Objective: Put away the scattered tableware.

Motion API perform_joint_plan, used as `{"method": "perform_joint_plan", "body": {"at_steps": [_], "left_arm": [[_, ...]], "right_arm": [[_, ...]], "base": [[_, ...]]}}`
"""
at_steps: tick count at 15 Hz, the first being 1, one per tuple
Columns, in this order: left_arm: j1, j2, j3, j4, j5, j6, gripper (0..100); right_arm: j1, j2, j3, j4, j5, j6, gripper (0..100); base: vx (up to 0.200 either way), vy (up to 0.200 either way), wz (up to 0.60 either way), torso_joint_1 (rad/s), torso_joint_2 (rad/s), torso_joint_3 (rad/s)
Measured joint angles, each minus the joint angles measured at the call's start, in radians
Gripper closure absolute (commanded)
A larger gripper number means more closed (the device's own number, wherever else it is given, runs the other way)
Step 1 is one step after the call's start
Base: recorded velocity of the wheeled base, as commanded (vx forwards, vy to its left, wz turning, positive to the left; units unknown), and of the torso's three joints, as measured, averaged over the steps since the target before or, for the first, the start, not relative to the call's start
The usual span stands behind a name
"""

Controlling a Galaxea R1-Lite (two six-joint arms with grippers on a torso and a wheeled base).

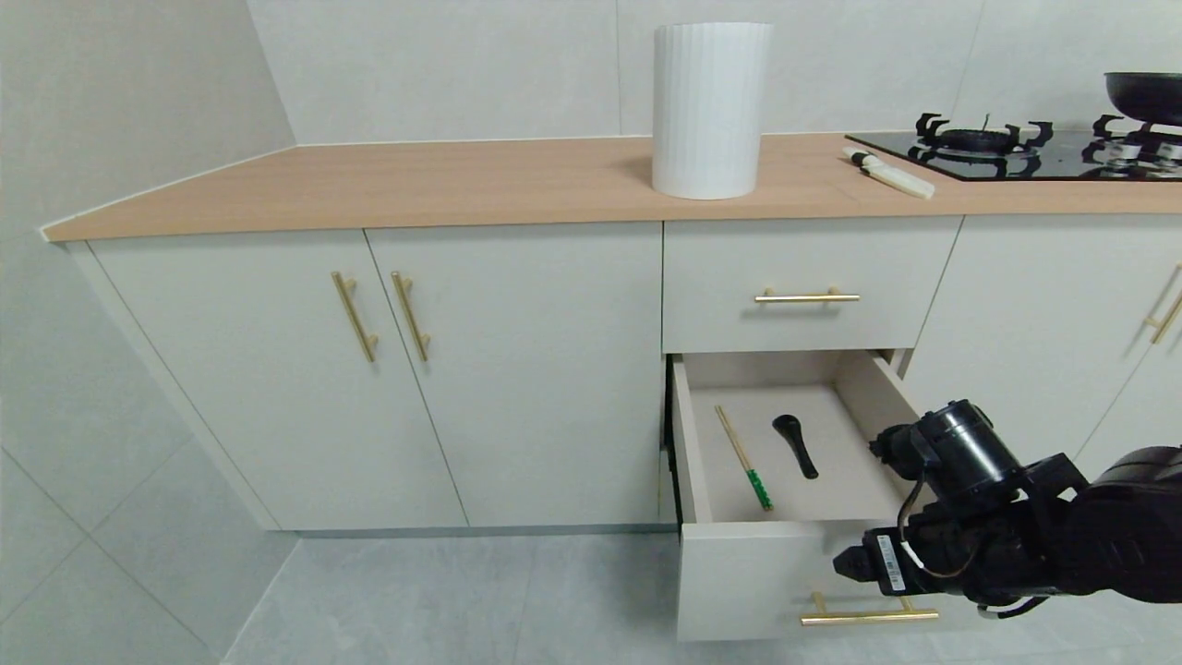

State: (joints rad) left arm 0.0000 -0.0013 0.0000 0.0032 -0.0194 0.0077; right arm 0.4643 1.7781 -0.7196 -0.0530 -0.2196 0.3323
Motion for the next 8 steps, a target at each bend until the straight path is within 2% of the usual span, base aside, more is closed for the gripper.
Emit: {"method": "perform_joint_plan", "body": {"at_steps": [3,8], "left_arm": [[0.000,0.000,0.000,0.000,0.000,0.000,0],[0.000,0.000,0.000,0.000,0.000,0.000,0]], "right_arm": [[-0.022,0.043,-0.019,-0.067,-0.001,-0.015,0],[-0.059,0.150,-0.128,-0.089,-0.002,-0.039,0]], "base": [[0.000,0.000,0.00,0.000,0.00,0.000],[0.000,0.000,0.00,0.000,0.00,0.000]]}}
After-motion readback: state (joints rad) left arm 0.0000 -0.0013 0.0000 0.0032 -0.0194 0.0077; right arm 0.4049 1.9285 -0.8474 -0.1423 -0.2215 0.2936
